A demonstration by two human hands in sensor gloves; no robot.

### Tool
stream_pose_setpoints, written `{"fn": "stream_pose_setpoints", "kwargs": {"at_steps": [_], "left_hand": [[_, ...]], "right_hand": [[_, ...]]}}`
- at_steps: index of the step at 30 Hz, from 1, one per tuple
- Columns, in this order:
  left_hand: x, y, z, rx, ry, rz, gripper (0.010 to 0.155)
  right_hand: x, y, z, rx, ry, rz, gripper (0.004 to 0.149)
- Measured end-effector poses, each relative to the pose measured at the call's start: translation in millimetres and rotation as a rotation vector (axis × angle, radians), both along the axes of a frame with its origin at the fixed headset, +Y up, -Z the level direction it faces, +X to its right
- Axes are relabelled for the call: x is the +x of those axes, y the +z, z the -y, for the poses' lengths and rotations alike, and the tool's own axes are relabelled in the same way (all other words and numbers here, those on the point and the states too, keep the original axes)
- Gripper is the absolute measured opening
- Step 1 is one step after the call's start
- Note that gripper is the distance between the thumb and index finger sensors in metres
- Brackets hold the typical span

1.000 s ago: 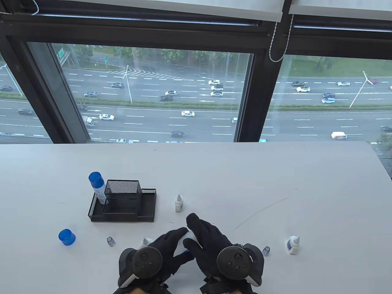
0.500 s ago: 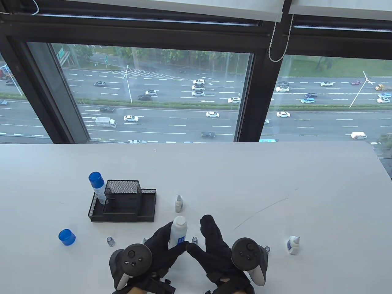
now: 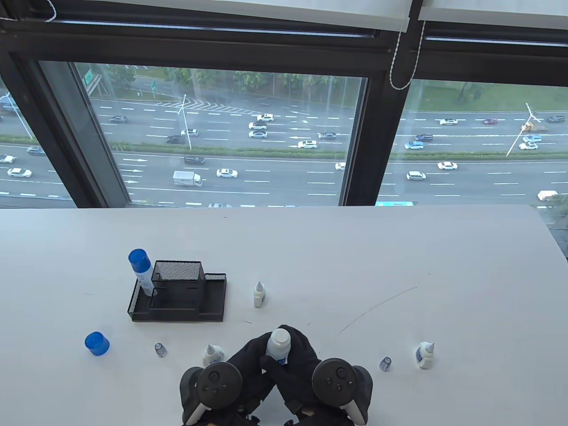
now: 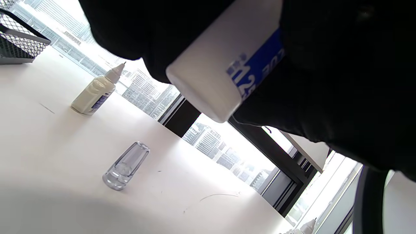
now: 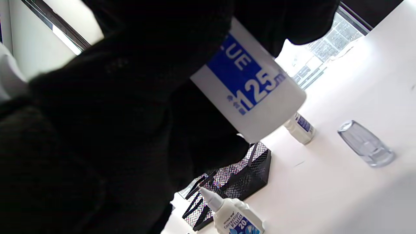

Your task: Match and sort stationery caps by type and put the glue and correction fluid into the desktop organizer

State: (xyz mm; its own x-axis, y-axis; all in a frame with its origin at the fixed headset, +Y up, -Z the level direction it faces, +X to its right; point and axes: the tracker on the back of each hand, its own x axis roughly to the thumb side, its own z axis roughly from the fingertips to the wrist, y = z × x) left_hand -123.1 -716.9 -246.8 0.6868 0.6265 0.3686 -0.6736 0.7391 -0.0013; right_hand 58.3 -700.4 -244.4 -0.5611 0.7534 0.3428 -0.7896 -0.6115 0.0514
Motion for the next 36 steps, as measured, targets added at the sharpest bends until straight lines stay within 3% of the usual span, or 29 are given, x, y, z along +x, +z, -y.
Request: {"fn": "stream_pose_setpoints", "kwargs": {"at_steps": [6,10,13,16,19,26,29,36], "left_hand": [[-25,-4,-20,0.048,-0.037,-0.044,0.086],[-61,-13,-46,0.06,0.027,-0.127,0.084],[-99,-24,-68,0.139,-0.109,-0.265,0.081],[-141,-35,-78,0.135,-0.251,-0.415,0.08],[-185,-43,-68,-0.019,-0.273,-0.564,0.084],[-261,-44,-3,-0.36,-0.349,-0.839,0.082],[-269,-43,17,-0.397,-0.374,-0.858,0.078],[-261,-57,41,-0.488,-0.561,-0.857,0.07]], "right_hand": [[14,2,-10,0.068,-0.044,0.087,0.069],[24,-4,-7,0.02,-0.083,0.11,0.069],[28,-7,-7,-0.008,-0.104,0.098,0.069],[29,-6,-9,-0.001,-0.098,0.097,0.069],[28,-6,-10,-0.006,-0.108,0.06,0.07],[26,-2,-15,0.037,-0.1,0.05,0.071],[26,-1,-16,0.044,-0.107,0.047,0.073],[25,-2,-14,0.039,-0.107,0.045,0.074]]}}
